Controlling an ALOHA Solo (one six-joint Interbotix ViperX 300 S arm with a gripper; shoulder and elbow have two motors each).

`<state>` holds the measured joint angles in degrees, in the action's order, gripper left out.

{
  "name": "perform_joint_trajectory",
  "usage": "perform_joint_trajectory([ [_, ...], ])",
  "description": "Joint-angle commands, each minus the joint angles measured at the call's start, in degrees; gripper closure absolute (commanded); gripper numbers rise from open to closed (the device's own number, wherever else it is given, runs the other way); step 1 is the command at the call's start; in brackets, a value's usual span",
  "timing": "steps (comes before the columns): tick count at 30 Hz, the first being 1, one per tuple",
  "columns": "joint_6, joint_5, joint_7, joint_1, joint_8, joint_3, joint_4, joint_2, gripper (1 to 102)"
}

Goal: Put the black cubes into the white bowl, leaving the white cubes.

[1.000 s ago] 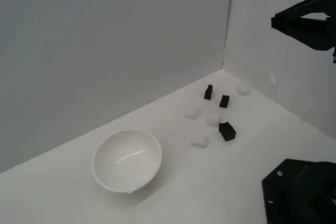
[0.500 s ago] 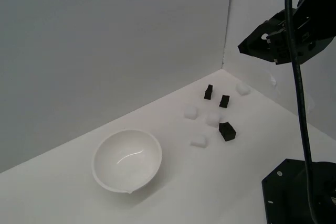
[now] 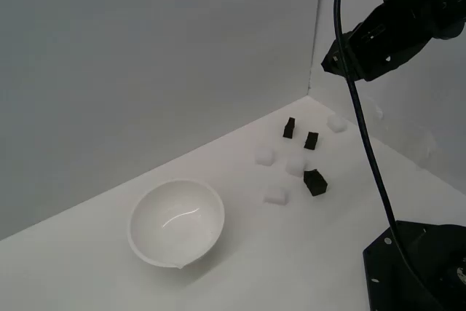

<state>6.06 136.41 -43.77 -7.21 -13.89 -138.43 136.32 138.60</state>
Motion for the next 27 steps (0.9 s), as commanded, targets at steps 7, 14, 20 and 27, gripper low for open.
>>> perform_joint_trajectory([
  [7, 0.7, -1.4, 5.3, -2.9, -2.5, 6.4, -1.1, -6.6, 84],
  [14, 1.5, -1.0, 9.8, -2.5, -3.6, 11.3, -0.6, -11.4, 84],
  [20, 1.5, -0.5, 11.8, -3.9, -3.6, 16.7, -0.2, -16.9, 84],
  [27, 1.6, -0.4, 14.7, -3.9, -3.6, 22.2, -0.1, -22.4, 84],
])
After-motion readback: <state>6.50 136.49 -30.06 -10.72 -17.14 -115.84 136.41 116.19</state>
